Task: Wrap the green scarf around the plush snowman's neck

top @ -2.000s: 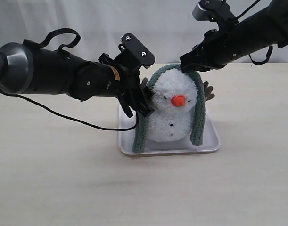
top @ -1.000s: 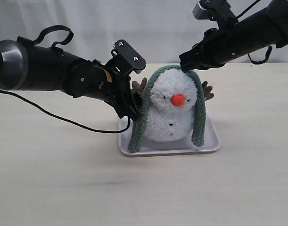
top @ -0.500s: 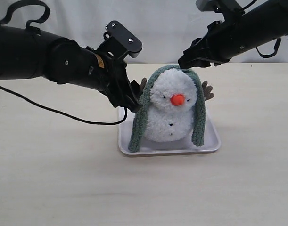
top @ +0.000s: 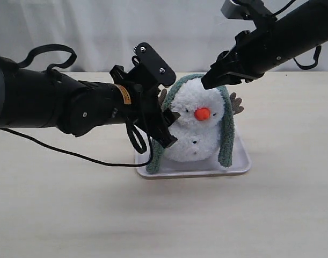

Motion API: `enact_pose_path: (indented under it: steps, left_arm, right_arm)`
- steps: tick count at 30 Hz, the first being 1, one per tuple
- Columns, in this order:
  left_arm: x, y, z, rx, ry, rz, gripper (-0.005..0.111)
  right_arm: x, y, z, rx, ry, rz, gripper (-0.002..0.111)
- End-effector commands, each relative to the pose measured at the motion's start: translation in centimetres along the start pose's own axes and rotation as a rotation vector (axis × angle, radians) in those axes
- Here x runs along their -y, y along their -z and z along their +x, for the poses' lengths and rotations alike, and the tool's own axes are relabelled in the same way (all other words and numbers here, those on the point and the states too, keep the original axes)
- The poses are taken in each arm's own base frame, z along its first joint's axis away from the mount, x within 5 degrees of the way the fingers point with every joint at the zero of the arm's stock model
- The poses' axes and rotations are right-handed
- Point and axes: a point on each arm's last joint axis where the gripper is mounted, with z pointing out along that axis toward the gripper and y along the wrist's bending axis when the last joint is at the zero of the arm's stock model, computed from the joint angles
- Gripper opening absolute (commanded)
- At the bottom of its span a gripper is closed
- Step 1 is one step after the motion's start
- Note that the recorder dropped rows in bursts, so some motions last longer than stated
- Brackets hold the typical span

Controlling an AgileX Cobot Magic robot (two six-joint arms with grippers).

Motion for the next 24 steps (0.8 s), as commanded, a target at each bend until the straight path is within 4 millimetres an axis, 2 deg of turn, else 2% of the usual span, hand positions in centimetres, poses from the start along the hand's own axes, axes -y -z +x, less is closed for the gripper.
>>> enact_pose_path:
  steps: [1,10,14,24]
  left_arm:
    - [0.5,-1.6,1.0,0.005,0.042,-0.006,0.062]
    - [0.5,-3.5,2.5,0.016,0.062,-0.032,0.062]
    - [0.7,-4.1,3.5,-0.032,0.037,-0.015,0.06]
    - [0.5,-3.5,3.0,-0.03,-0.023,-0.014,0.012]
  right_arm:
    - [-0.3,0.3,0.1,-0.01,0.008,-0.006,0.034]
    - [-0.3,0.3,0.1,-0.009,0.008,-0.005,0.034]
    - [-0.3,0.3,0.1,-0.011,0.008,-0.007,0.034]
    - [-0.3,0.3,0.1,-0.011,0.008,-0.007,0.034]
